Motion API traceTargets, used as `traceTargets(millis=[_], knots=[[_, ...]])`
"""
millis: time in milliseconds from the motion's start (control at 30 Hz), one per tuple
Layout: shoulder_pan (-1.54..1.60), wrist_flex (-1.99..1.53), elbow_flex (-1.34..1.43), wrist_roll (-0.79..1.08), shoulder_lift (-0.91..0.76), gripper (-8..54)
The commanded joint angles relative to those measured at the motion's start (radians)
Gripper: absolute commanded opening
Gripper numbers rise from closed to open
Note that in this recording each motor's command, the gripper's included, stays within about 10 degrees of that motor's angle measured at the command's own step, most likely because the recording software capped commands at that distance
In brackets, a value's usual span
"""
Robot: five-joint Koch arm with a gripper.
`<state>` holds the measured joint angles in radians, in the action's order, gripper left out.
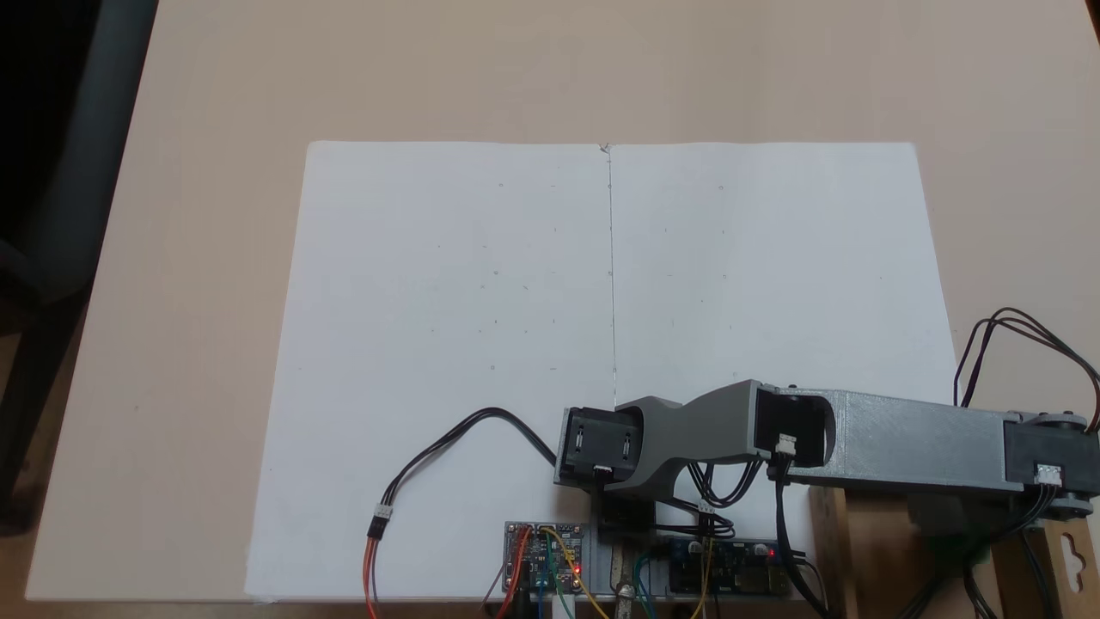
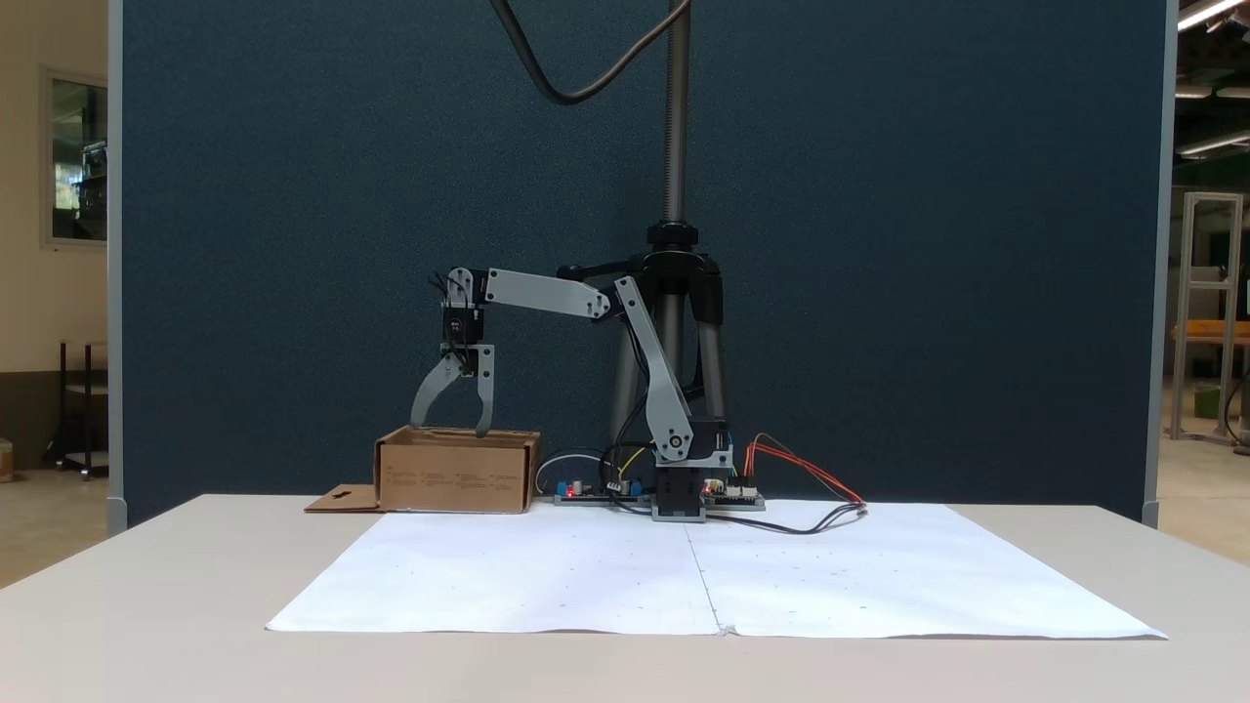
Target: Grasp a green dice and put it in the bin.
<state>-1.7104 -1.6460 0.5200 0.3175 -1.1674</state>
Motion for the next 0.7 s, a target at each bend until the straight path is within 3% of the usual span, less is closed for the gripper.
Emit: traceTargets(millis=[0, 200, 433, 667], knots=[[-0.014, 0.017, -0.023, 0.049, -0.031, 43.4], [0.011, 0.084, -0.023, -0.028, -0.044, 43.4], [0.147, 0.146, -0.032, -0.207, -0.282, 43.2], [0.546, 0.173, -0.035, -0.304, -0.426, 43.2]])
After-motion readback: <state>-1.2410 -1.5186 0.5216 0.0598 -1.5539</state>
